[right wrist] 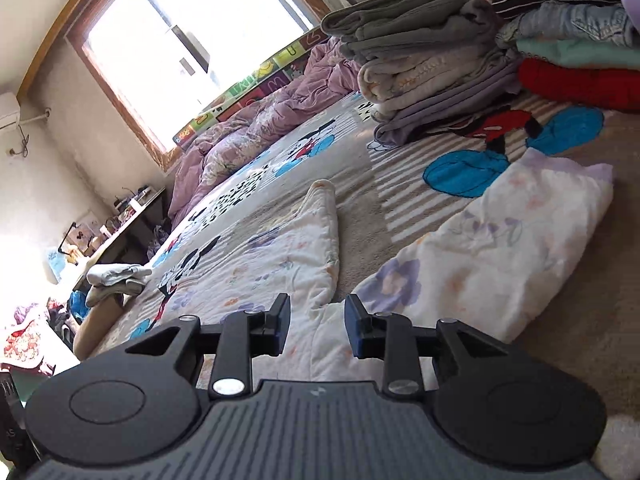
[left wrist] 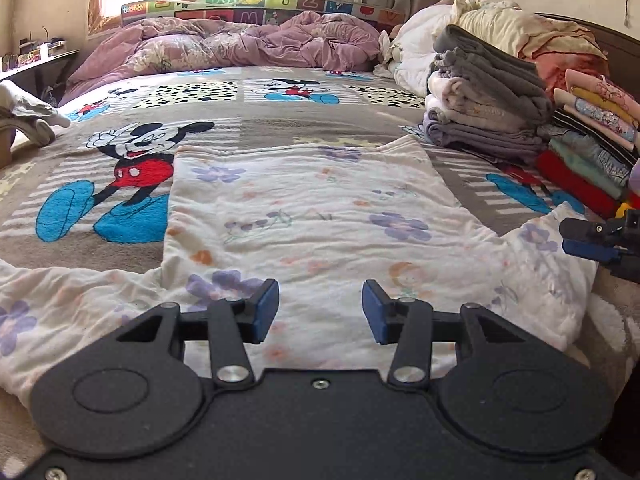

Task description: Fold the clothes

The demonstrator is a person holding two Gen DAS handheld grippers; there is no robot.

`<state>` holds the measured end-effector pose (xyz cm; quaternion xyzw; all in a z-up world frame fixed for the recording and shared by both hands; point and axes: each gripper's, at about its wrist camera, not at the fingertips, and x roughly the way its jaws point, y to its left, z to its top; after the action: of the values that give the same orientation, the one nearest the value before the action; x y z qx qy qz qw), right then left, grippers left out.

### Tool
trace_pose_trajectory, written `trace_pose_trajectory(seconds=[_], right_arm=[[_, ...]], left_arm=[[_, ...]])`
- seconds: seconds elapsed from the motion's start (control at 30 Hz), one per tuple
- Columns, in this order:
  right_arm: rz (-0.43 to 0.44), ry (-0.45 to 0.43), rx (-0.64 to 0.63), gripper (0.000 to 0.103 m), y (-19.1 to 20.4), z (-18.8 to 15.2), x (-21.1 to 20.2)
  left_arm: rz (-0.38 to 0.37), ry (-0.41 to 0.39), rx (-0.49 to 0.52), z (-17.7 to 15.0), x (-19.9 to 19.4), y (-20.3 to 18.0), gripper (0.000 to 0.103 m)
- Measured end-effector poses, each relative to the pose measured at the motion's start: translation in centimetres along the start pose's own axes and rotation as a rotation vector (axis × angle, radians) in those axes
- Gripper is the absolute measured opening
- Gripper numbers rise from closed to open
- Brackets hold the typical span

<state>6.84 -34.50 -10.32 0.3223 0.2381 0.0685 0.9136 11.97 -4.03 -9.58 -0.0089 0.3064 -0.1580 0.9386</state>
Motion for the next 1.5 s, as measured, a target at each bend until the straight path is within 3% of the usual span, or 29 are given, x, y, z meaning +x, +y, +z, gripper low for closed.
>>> trace_pose_trajectory(seconds=[0.13,0.23,0.37,0.5,0.63,0.73,0.8,1.1,1.23,1.4,1.47,1.5], right_arm=[[0.037,0.028,-0.012,0.032,-0.5,-1.0,-0.3],[0.086,0.040,-0.160,0.032,1.7,-1.5,1.0],[0.088,0.040,-0.291,0.032,3.1,-2.2,3.4],[0.062,0.098,-0.329,0.030,2.9,-2.8,5.5],[0.056,0.176,-0.376,0.031,3.4,-3.7,6.2],[0.057,0.190,-0.389,0.031,3.4,-4.1,6.2],[0.059,0.189,-0.374,0.031,3.2,-4.2,6.3],[0.056,0.173,-0.389,0.031,3.5,-4.6,6.1],[0.073,0.166,-0.357,0.031,3.2,-4.4,6.0],[0.114,0.157,-0.261,0.031,2.2,-3.7,5.5],[0.128,0.142,-0.208,0.031,1.7,-3.3,4.7],[0.133,0.123,-0.185,0.031,1.5,-3.0,4.0]], left_arm=[[-0.064,0.003,0.017,3.1,1.2,-2.7,0.043],[-0.080,0.003,0.033,7.1,3.3,-4.8,0.035],[-0.081,0.046,0.083,12.1,8.7,-7.9,0.026],[-0.080,0.133,0.091,15.1,15.5,-9.7,0.017],[-0.059,0.213,0.084,16.1,21.4,-10.9,0.015],[0.021,0.296,0.080,15.9,26.2,-10.7,0.012],[0.019,0.313,0.015,15.9,27.5,-9.7,0.011],[0.022,0.339,0.072,16.9,27.2,-10.3,0.011],[0.017,0.278,0.046,17.0,23.4,-9.8,0.023],[0.003,0.201,0.034,16.5,17.5,-8.7,0.026],[0.000,0.172,0.043,16.2,15.1,-8.5,0.034],[0.001,0.158,0.044,15.9,13.9,-8.4,0.044]])
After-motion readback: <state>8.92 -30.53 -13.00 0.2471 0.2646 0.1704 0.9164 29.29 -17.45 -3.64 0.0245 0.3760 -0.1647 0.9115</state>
